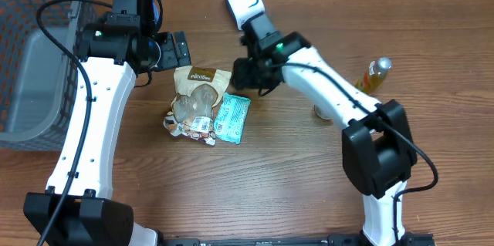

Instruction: Scan the item barcode

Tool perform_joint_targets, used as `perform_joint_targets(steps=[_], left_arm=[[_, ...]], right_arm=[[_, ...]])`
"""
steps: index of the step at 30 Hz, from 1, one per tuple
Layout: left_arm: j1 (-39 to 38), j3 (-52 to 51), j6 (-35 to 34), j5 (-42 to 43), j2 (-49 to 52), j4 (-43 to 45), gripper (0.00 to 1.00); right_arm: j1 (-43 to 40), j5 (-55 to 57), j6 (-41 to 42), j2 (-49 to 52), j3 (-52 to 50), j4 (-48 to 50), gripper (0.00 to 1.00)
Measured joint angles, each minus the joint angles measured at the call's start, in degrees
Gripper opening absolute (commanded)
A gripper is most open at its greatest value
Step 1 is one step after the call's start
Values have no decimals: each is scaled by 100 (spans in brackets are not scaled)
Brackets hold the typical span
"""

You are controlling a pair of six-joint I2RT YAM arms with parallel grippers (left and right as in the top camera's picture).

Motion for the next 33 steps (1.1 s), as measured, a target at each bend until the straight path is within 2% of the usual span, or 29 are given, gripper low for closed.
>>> perform_joint_targets(steps=[9,16,33], left_arm=[[0,0,0,-2,0,2,100],[0,0,0,0,0,2,100],[0,0,0,0,0,2,100]], right_arm=[[592,713,61,0,-713,918,54],[643,1344,59,0,-1174,1069,54],[417,2402,452,-177,-1237,-179,59]])
